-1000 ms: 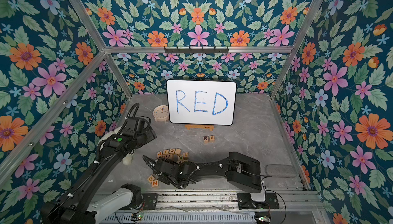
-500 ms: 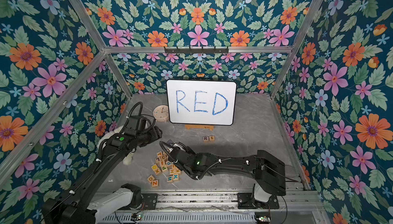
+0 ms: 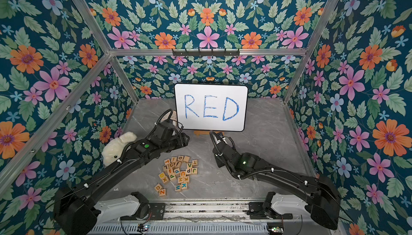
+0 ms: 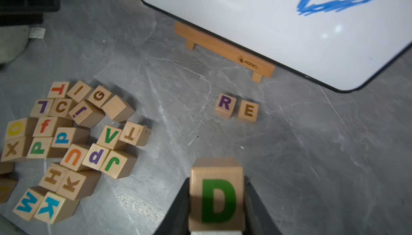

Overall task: Assemble the uppercase word "red" with letter blocks
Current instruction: Place the letter block at the center of the board.

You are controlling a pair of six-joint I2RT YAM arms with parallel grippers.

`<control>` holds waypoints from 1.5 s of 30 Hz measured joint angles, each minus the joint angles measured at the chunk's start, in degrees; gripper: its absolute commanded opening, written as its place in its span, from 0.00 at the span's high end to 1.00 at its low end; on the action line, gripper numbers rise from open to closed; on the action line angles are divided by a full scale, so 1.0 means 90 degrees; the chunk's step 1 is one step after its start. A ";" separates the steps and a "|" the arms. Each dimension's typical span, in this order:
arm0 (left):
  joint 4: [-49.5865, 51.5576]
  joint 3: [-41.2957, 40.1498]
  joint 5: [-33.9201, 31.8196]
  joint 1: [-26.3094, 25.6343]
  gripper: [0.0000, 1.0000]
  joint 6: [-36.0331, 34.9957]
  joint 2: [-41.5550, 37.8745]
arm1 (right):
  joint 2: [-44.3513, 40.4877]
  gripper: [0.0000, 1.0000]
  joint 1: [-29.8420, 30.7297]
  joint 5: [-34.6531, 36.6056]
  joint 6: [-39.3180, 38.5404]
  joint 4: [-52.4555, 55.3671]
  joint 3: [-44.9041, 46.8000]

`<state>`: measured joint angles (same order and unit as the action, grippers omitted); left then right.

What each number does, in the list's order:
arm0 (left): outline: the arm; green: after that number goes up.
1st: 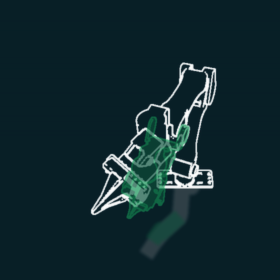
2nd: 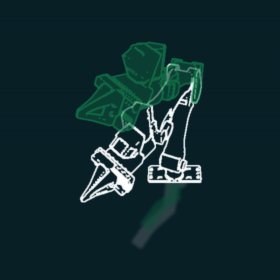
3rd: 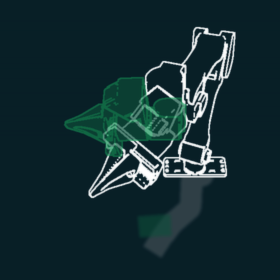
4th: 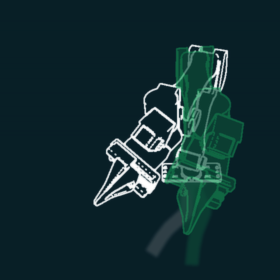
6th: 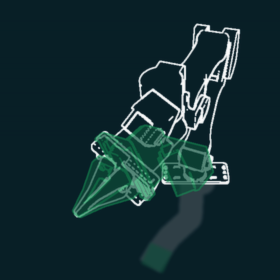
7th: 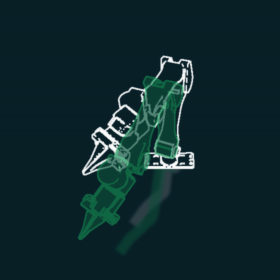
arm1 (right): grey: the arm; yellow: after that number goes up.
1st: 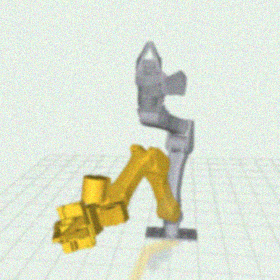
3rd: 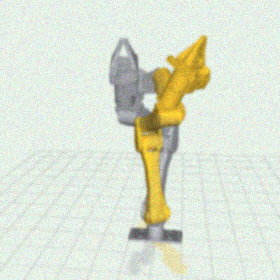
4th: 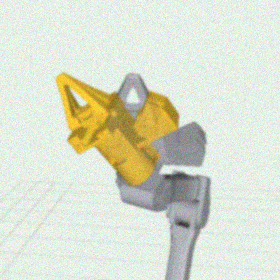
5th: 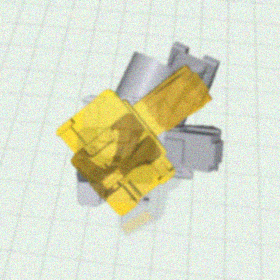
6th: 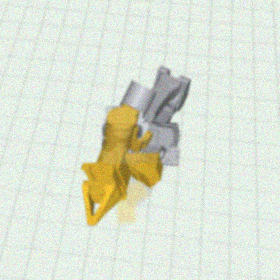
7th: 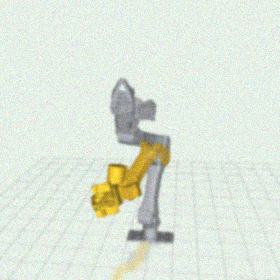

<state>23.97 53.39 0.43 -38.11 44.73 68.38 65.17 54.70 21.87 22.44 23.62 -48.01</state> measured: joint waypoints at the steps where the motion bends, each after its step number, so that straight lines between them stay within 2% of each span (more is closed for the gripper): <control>1: -0.0085 -0.0019 0.0002 -0.0090 0.29 0.0010 0.0029 | -0.0160 0.77 -0.0175 -0.0046 0.0029 0.0007 0.0095; 6: -0.0505 -0.0092 0.0019 -0.0194 0.29 0.0197 0.0243 | -0.0432 0.77 -0.0947 -0.0192 0.0148 0.0063 0.0384; 15: -0.0945 -0.0104 0.0102 -0.0284 0.28 0.0158 0.0525 | 0.0648 0.77 -0.1897 -0.0707 0.0631 0.0034 -0.0066; 20: -0.1037 -0.0034 0.0126 -0.0284 0.29 0.0080 0.0542 | 0.1421 0.77 -0.2004 -0.0976 0.0906 0.0041 -0.0483; 32: -0.0996 -0.0617 -0.0056 -0.0289 0.28 0.0228 -0.0185 | 0.2297 0.77 -0.2186 -0.0993 0.1277 -0.0231 -0.0364; 45: -0.1001 -0.0653 -0.0134 -0.0289 0.28 0.0233 -0.0316 | 0.3232 0.77 -0.2198 -0.0437 0.1263 -0.0729 -0.0712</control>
<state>14.96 47.51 -0.78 -40.71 46.83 65.54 94.26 34.92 17.93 33.80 17.06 -54.41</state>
